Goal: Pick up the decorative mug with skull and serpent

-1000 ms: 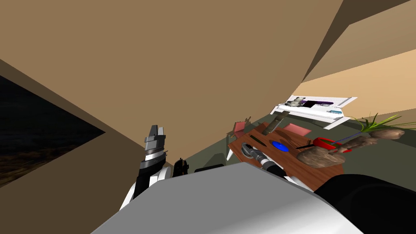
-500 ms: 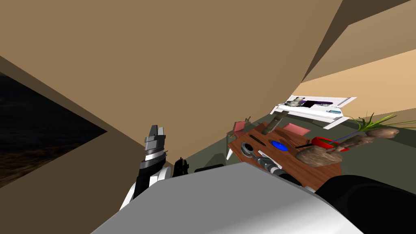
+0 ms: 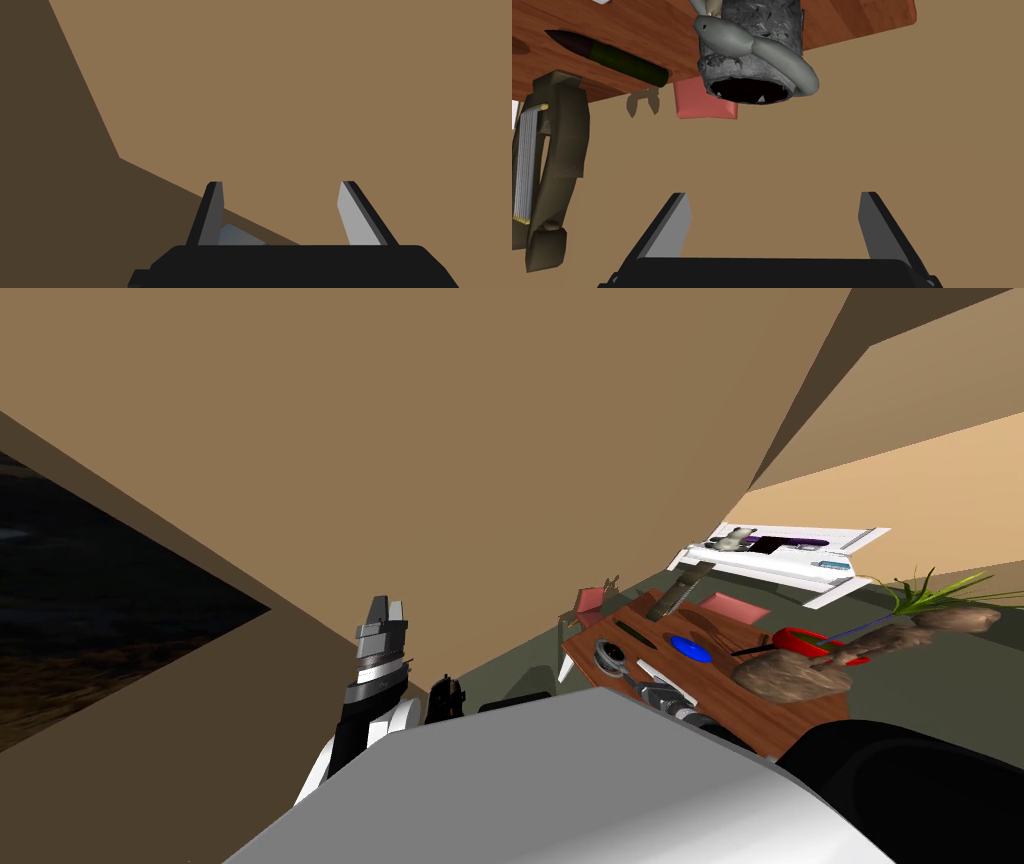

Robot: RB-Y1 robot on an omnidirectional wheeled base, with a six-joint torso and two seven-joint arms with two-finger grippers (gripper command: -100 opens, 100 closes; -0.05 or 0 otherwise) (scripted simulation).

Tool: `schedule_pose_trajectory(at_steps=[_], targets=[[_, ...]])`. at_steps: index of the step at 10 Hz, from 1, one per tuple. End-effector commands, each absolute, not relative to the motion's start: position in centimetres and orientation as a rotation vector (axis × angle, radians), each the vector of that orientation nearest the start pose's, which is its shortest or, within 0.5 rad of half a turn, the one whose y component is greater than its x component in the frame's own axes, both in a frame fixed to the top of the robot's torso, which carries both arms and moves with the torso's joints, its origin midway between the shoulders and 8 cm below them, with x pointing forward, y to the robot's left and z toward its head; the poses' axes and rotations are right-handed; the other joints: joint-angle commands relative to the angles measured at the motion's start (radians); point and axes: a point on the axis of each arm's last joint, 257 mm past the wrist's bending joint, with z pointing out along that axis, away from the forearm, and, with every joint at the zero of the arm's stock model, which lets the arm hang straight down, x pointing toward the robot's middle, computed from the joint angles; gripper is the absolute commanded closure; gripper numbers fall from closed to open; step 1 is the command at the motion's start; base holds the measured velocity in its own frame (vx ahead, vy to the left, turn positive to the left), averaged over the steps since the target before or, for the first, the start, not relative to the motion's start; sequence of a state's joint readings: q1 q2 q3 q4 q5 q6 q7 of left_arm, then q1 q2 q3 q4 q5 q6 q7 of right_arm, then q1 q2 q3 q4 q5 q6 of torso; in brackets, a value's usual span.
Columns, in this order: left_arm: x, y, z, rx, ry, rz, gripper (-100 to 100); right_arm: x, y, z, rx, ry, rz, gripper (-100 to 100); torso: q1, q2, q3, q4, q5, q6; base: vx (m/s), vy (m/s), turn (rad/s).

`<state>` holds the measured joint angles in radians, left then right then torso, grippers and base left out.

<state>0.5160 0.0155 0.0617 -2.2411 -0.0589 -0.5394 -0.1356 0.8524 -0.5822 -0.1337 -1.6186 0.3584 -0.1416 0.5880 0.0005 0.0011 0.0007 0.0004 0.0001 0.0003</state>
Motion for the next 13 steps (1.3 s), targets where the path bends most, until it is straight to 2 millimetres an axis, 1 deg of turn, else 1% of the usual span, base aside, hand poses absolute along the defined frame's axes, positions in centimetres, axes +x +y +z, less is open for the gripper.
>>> schedule_pose_trajectory(at_steps=[1,8,9,10,13], targets=[[34.1,29.3,1.0,-0.557,0.698,-1.071,0,18.0,-51.9,-40.4,0.234,2.168,-0.226,-100,0.000,0.000,0.000,0.000,0.000,0.000,0.004,-0.003,0.014],[34.1,29.3,1.0,-0.557,0.698,-1.071,0,18.0,-51.9,-40.4,0.234,2.168,-0.226,-100,0.000,-0.001,-0.001,0.000,0.000,0.000,0.000,0.000,-0.001],[34.1,29.3,1.0,-0.557,0.698,-1.071,0,15.8,-52.8,-41.2,0.235,2.214,-0.274,-100,0.000,-0.001,-0.001,0.000,0.000,0.000,0.000,0.000,0.000],[34.1,29.3,1.0,-0.557,0.698,-1.071,0,15.0,-53.2,-41.5,0.234,2.232,-0.292,-100,0.000,0.000,0.000,0.000,0.000,0.000,-0.003,0.002,-0.011],[34.1,29.3,1.0,-0.557,0.698,-1.071,0,15.0,-53.2,-41.5,0.234,2.232,-0.292,-100,0.000,-0.001,-0.001,0.000,0.000,0.000,0.003,-0.002,0.011]])
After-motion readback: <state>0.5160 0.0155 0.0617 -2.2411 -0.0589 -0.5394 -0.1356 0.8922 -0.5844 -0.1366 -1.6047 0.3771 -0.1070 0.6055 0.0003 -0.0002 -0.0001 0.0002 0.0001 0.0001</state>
